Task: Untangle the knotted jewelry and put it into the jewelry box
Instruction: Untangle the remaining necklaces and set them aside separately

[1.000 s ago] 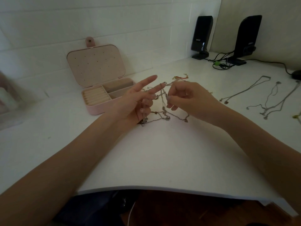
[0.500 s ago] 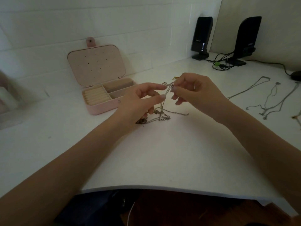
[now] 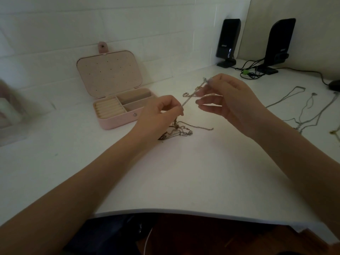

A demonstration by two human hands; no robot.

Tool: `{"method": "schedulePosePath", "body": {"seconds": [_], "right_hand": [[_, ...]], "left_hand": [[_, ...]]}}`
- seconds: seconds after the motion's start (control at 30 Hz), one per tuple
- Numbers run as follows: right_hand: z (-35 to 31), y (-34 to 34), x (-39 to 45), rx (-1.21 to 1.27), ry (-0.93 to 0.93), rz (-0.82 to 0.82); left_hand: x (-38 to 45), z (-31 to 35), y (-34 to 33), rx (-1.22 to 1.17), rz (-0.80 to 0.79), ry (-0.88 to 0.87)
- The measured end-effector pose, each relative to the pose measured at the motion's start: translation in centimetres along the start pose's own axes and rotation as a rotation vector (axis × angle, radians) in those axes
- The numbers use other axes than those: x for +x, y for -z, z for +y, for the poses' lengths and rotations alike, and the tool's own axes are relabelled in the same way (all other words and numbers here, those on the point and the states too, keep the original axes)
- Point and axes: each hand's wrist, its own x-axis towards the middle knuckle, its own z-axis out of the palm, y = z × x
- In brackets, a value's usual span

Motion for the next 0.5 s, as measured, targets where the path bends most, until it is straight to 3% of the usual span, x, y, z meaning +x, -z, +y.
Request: {"method": "schedulePosePath", "body": {"seconds": [0.17,0.3,0.5], "right_hand": [[-0.6,0.5,0.5,0.292,-0.021,0.189],[-0.5,1.3,0.8,0.303,0.026,0.363],[0.0,1.9,1.2,0.316,0.057,0.476]], "left_hand": [[0.1,-0.2,0.0,-0.068,-0.052,0.024],[-0.3,0.3,0.0,-0.116,-0.026,0.065],[-0.2,0.4,0.0,-0.057,0.015,0.077]]}}
